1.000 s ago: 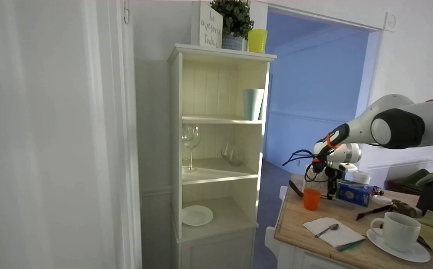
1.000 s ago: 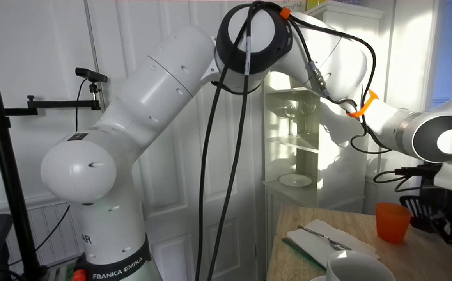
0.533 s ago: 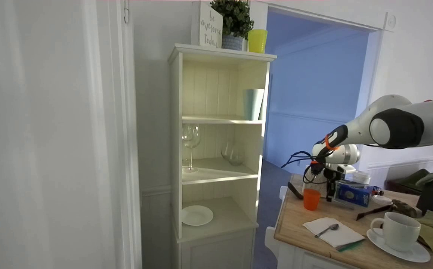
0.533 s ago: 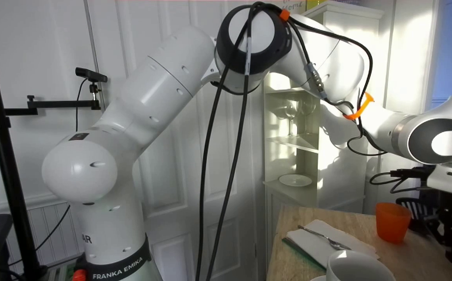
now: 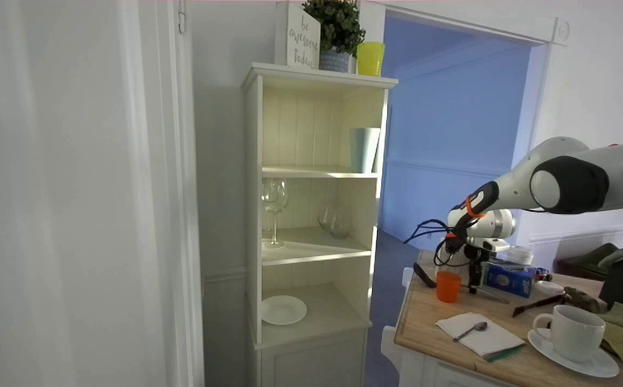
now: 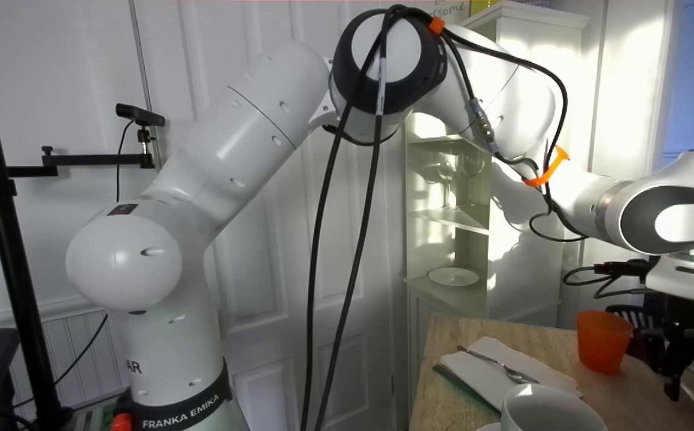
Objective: Move the spatula to the left
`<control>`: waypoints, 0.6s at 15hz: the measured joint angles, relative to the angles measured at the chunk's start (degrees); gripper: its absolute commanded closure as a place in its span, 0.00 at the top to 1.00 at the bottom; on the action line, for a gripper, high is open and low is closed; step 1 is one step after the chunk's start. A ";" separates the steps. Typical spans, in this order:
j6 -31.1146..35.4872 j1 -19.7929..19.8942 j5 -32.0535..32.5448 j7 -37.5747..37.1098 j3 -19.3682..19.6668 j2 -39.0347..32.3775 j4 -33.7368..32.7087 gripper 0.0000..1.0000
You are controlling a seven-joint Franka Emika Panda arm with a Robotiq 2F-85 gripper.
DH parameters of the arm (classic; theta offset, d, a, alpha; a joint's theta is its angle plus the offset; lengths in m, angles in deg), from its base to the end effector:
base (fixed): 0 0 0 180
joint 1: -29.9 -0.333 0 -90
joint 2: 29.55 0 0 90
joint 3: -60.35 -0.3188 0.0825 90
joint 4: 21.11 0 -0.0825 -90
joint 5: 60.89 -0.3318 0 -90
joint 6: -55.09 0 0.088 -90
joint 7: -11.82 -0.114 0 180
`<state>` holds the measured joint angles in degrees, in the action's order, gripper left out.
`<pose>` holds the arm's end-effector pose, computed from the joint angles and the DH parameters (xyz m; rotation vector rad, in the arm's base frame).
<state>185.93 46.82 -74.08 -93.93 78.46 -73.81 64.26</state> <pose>0.5860 -0.3503 0.2617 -0.9710 2.9794 -0.1156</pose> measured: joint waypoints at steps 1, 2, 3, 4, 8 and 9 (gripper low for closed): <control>0.08 -0.04 0.03 -0.11 0.00 0.00 0.00 0.58; 0.27 -0.09 0.06 -0.22 0.02 0.00 0.01 0.67; 0.49 -0.16 0.15 -0.32 0.10 0.01 0.05 0.74; 0.88 -0.31 0.32 -0.43 0.26 0.05 0.19 0.83; 3.72 -1.43 1.56 -0.51 1.50 1.74 3.33 0.84; 4.31 -1.75 2.03 -0.51 1.85 2.63 4.56 0.82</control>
<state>190.24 45.07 -72.05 -94.44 80.31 -71.18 68.82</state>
